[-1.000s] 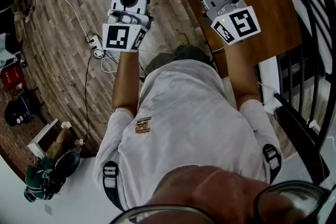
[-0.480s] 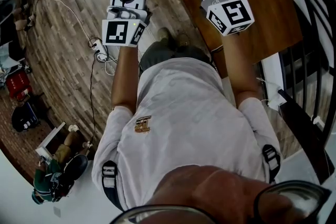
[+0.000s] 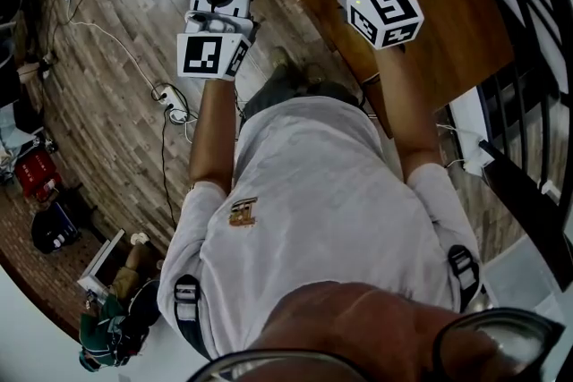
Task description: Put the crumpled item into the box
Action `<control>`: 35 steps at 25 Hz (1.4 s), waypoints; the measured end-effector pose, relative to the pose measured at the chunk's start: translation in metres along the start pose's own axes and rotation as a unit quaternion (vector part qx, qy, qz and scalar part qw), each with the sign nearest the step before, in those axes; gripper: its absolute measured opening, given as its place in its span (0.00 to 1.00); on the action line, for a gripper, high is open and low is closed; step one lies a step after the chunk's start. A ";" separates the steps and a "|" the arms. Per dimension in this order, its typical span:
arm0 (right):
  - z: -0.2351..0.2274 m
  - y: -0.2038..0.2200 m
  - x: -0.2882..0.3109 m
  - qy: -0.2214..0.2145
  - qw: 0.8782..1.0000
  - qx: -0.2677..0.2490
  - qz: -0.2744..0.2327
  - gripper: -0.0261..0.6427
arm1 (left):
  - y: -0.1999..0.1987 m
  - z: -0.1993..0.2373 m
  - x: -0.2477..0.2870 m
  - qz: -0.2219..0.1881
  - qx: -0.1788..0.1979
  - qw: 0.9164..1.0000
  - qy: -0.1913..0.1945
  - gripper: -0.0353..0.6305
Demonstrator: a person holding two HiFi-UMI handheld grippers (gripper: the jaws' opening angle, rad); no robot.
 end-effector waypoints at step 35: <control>-0.031 0.131 0.175 0.067 0.944 0.001 0.322 0.14 | 0.065 0.145 0.028 0.007 -0.035 0.994 0.103 0.08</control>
Point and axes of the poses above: the fingertips, and each gripper's own axes: x forward along the fingers, z to its left, y out of its underside, the point moved 3 cm from there along -x, backward along the fingers, and after that the axes turned 11 degrees about y, right-handed, at the moved point
